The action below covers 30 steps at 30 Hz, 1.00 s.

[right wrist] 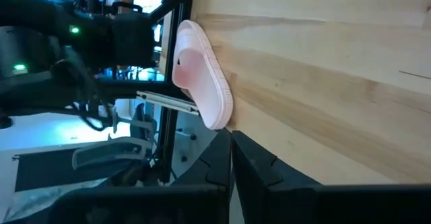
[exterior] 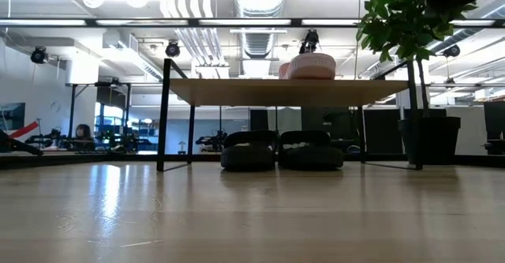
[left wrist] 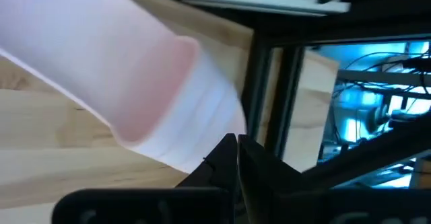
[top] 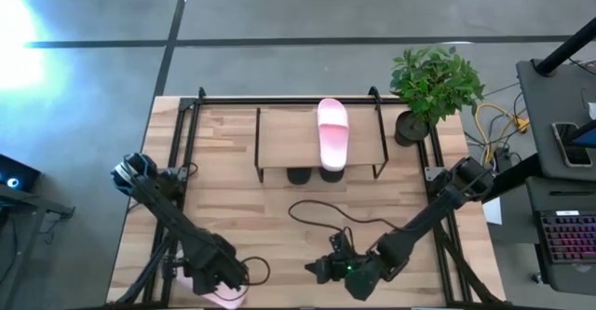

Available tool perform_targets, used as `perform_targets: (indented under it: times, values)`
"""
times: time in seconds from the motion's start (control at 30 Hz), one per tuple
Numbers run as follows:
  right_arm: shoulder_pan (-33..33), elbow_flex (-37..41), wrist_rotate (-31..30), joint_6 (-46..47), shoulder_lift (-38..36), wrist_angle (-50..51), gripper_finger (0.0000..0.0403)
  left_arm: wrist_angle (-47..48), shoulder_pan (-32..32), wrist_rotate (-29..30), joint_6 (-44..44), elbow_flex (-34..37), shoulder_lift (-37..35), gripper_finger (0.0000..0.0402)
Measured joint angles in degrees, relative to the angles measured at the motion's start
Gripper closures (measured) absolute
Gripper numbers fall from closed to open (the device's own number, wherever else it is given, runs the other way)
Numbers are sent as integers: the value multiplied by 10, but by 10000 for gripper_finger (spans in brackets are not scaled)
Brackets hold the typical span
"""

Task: Pick and place slides into the shelf
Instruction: Put the pink slide on the shelf

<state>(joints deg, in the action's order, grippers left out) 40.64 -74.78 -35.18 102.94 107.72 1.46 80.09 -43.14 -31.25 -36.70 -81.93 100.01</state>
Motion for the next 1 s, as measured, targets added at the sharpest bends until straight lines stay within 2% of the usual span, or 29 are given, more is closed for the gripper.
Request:
perform_targets:
  times: [0.23, 0.37, 0.5, 0.63, 0.7, 0.8, 0.93, 1.0]
  values:
    - [19, 0, -6, 3, 0, 1, 394, -8, -9, 81, -4, -51, 36, 402]
    - [40, 0, -48, 38, 0, 7, 394, -15, -12, 77, -10, -80, 54, 402]
    - [65, 0, -93, 77, 0, 14, 394, -21, -16, 35, -74, -75, 61, 402]
    - [86, 0, -152, 113, 4, 13, 394, -37, -19, 49, -14, -52, 68, 400]
    - [91, 0, -174, 125, 7, 13, 394, -39, -28, 54, 12, -45, 74, 390]
    - [91, 0, -176, 129, 7, 10, 394, -62, -51, 66, 17, -38, 82, 363]
    - [91, 0, -176, 140, 7, 10, 394, -61, -75, 160, 15, -37, 94, 315]
    - [91, 0, -176, 140, 7, 11, 394, -61, -78, 181, 14, -36, 94, 294]
